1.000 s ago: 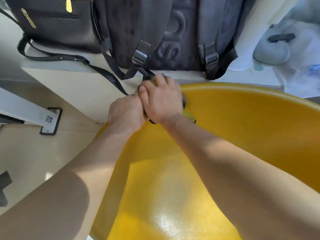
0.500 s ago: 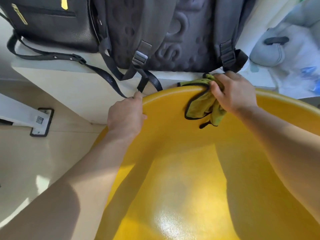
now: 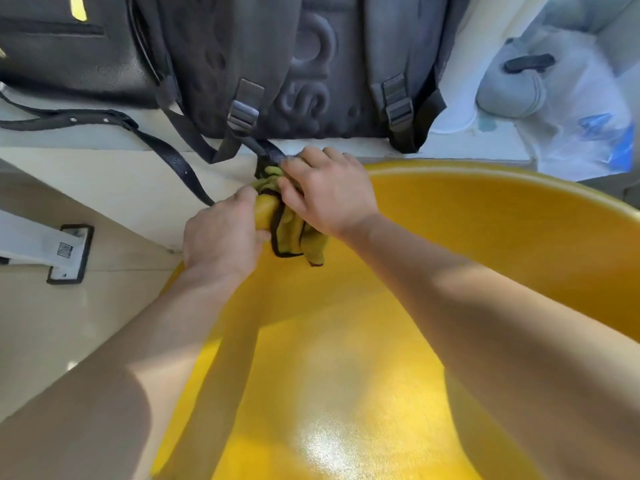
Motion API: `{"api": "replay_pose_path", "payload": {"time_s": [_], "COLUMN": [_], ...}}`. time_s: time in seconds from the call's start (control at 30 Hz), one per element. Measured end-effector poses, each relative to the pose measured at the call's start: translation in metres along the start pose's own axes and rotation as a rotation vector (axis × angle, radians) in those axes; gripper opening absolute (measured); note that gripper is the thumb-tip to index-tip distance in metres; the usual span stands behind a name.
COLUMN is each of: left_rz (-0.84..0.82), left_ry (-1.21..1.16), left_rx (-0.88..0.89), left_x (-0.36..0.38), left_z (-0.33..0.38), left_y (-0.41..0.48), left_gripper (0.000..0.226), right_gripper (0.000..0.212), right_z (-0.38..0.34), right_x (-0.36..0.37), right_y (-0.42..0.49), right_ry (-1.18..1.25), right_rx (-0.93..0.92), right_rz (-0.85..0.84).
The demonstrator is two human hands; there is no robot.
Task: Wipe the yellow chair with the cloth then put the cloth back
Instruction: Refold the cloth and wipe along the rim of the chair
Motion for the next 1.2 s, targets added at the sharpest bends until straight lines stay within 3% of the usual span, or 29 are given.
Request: {"api": "replay_pose_path", "payload": {"time_s": [0.23,0.33,0.47,0.6,0.67,0.77,0.87,0.93,1.07,1.2], "left_rz": [-0.030,-0.057,-0.158,-0.110,-0.112,-0.051,0.069,0.050,-0.080,-0.098], "left_ry": [-0.028,0.015,0.086,0.083,0.009,-0.007,0.063,0.086,0.079,0.096], "left_rx": [-0.024,-0.059,-0.147,0.174,0.333,0.415,0.412,0.393,0.311,0.337], "left_x": [0.004,0.003,-0.008,-0.012,-0.006,0.006,0.012,0.013,0.010,0.011], "left_z": [-0.001,-0.001,0.027,0.143,0.213,0.277,0.283,0.279,0.286,0.293], "left_y": [0.004,0.003,0.019,0.061,0.082,0.098,0.095,0.095,0.095,0.096], "left_gripper": [0.045,0.043,0.039,0.054,0.051,0.039,0.041,0.053,0.058,0.051], "right_gripper": [0.043,0.045,0.041,0.042,0.039,0.042,0.049,0.050,0.051,0.047], "right_z": [0.176,0.237,0.250,0.246,0.248,0.249,0.263,0.292,0.377,0.379], "right_x": [-0.051,-0.072,-0.066,-0.058,-0.058,-0.061,-0.070,-0.084,-0.119,-0.127], "right_y": [-0.037,-0.065,-0.072,-0.073,-0.075,-0.076,-0.084,-0.098,-0.164,-0.187], "right_ry": [-0.141,-0.115,-0.093,-0.149,-0.141,-0.104,-0.114,-0.162,-0.260,-0.248], "right_rx": [0.270,0.437,0.530,0.544,0.542,0.514,0.364,0.324,0.532,0.732], "right_rz": [-0.088,-0.038,-0.036,0.028,0.048,0.030,-0.042,-0.083,-0.044,0.009]}}
Point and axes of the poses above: each hand's wrist, its own y-axis towards the middle knuckle, its own x-axis out of the palm, z = x × y, the point moved 3 cm from there along y, towards the middle knuckle, and after that the axes turned 6 degrees about x, right-handed, at the moved point
